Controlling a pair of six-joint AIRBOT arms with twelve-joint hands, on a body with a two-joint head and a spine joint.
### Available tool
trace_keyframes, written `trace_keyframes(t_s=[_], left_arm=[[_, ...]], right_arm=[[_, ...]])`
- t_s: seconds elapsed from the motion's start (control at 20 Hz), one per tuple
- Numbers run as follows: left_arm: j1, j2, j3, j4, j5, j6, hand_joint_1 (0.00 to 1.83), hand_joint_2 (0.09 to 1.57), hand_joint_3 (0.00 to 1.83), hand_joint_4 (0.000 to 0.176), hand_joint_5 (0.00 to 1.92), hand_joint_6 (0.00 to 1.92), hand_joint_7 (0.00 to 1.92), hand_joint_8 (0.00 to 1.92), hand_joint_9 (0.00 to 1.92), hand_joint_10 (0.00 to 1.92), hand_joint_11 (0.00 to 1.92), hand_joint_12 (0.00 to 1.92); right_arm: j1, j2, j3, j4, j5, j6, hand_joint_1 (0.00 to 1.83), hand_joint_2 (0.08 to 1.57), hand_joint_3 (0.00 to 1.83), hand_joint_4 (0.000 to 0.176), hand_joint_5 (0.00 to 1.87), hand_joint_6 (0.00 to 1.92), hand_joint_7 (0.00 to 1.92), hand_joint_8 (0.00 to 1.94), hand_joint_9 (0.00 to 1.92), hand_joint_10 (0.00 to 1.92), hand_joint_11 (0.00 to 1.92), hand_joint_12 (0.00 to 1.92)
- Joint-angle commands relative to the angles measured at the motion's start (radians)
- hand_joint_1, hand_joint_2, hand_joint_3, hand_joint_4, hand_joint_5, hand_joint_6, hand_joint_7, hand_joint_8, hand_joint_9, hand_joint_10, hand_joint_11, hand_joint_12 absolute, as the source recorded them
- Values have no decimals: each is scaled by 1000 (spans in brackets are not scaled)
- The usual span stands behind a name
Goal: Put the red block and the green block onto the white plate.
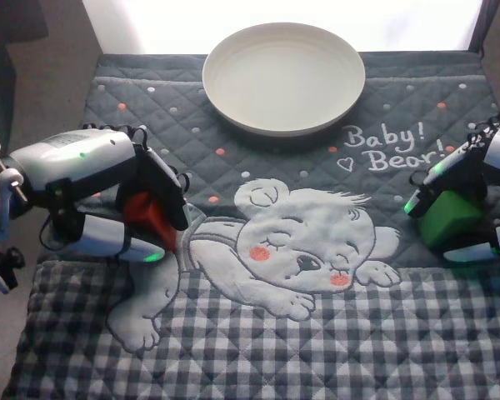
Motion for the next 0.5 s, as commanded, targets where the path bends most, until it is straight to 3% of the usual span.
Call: trace_keyframes(t_s=[0.0, 0.05, 0.15, 0.2, 0.25, 0.3, 0.35, 0.4, 0.45], left_arm=[[-20, 1, 6, -25, -135, 2, 1290, 1057, 0, 0, 1242, 282, 1076, 1082, 1048, 880, 838, 1429], [-41, -2, 14, -25, -142, 9, 1284, 1071, 1, 0, 1245, 224, 1032, 1177, 1046, 995, 846, 1506], [-88, -15, 31, -25, -162, 21, 1284, 1078, 0, 0, 1283, 121, 1004, 1237, 1090, 1143, 939, 1530], [-104, -19, 36, -25, -172, 25, 1285, 1078, 0, 0, 1284, 108, 1008, 1227, 1069, 1139, 926, 1490], [-123, -28, 43, -25, -185, 29, 1285, 1078, 0, 0, 1282, 105, 1012, 1218, 1052, 1132, 919, 1481], [-152, -38, 52, -25, -200, 38, 1286, 1074, 0, 0, 1286, 106, 1021, 1199, 1031, 1083, 889, 1449], [-171, -44, 56, -29, -213, 47, 1290, 1065, 2, 0, 1290, 112, 1047, 1154, 1023, 1024, 838, 1413], [-190, -52, 64, -34, -219, 55, 1297, 1051, 0, 0, 1251, 214, 1116, 1030, 1091, 970, 855, 1416], [-211, -70, 82, -45, -219, 61, 1297, 1049, 0, 0, 1252, 233, 1118, 1025, 1114, 966, 868, 1422]], right_arm=[[9, 6, 8, 32, 98, 1, 1285, 1010, 0, 0, 1435, 11, 1186, 795, 1052, 1055, 957, 1446], [9, 6, 13, 43, 109, 1, 1287, 1030, 0, 0, 1421, 5, 1112, 956, 1008, 1138, 933, 1470], [9, 6, 25, 76, 157, 1, 1282, 1006, 1, 0, 1443, 18, 1192, 755, 1036, 1025, 953, 1384], [9, 6, 27, 88, 176, 1, 1286, 1003, 0, 0, 1334, 259, 1310, 528, 1092, 1113, 1049, 1429], [14, 7, 30, 103, 200, 1, 1280, 1008, 0, 0, 1293, 343, 1264, 616, 1082, 1066, 1011, 1414], [57, 4, 32, 104, 204, -14, 1290, 1017, 0, 0, 1299, 259, 1205, 800, 1084, 1090, 972, 1431], [104, -7, 34, 92, 193, -36, 1295, 1021, 0, 0, 1301, 227, 1184, 864, 1065, 1055, 884, 1426], [157, -34, 54, 73, 179, -36, 1294, 1015, 0, 0, 1308, 225, 1199, 832, 1090, 902, 864, 1298], [215, -72, 89, 52, 157, -36, 1308, 991, 2, 0, 1285, 284, 1330, 585, 1228, 879, 1028, 1293]])
